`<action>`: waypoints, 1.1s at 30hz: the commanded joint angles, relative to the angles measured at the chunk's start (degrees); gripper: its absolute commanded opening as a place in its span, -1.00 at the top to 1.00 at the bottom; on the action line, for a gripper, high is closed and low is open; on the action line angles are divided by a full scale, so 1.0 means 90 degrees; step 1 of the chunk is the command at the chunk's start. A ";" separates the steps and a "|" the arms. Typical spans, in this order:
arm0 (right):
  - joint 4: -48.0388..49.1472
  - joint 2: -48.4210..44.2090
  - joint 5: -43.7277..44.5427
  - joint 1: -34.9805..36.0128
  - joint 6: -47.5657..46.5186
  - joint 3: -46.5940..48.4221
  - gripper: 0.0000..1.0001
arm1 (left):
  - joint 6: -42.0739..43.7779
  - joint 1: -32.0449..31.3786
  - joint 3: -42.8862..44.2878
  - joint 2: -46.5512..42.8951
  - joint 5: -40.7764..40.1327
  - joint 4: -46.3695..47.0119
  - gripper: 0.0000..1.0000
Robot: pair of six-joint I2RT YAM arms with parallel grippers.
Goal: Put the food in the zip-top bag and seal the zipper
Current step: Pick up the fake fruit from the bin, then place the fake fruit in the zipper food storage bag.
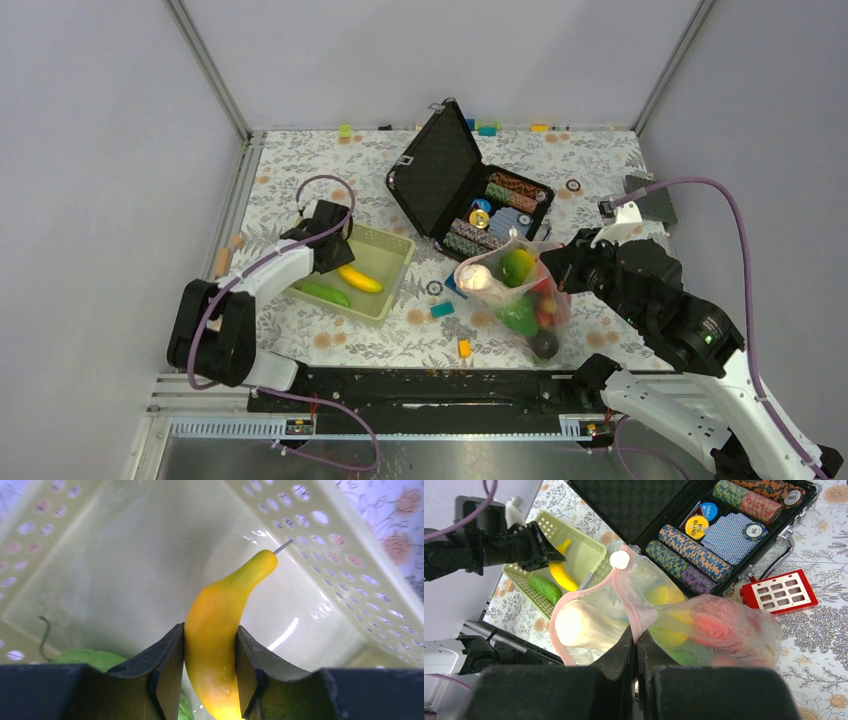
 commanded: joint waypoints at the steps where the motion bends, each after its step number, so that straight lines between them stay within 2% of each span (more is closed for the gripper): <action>1: 0.0559 -0.0003 0.0135 -0.0021 -0.0048 0.0238 1.00 | 0.0986 -0.0023 0.0394 -0.0744 -0.0533 -0.0143 1.00; 5: 0.0557 0.0068 0.0112 -0.0023 -0.0056 0.0248 1.00 | 0.1620 -0.0085 0.0718 -0.1186 -0.1108 -0.0470 1.00; 15: 0.0557 0.0129 0.0055 -0.0024 -0.0056 0.0263 1.00 | 0.1697 -0.0459 0.1058 -0.2396 -0.1177 -0.0454 1.00; 19: 0.0555 0.0126 0.0048 -0.0028 -0.0044 0.0259 1.00 | 0.1615 -0.1055 0.1212 -0.2989 -0.1095 -0.0156 1.00; 24: 0.0555 0.0088 0.0075 -0.0026 -0.0029 0.0257 1.00 | 0.1877 -0.2212 0.1621 -0.3368 -0.1207 0.0301 1.00; 26: 0.0550 0.0086 0.0042 -0.0027 -0.0017 0.0258 1.00 | 0.2080 -0.2590 0.1653 -0.3479 -0.1008 0.0732 1.00; 30: 0.0559 0.0086 0.0015 -0.0026 -0.0001 0.0258 1.00 | 0.2247 -0.3030 0.1612 -0.3560 0.0206 0.1723 1.00; 33: 0.0618 0.0072 -0.0058 -0.0031 0.0031 0.0236 1.00 | 0.2349 -0.3386 0.1517 -0.3520 0.0541 0.2434 1.00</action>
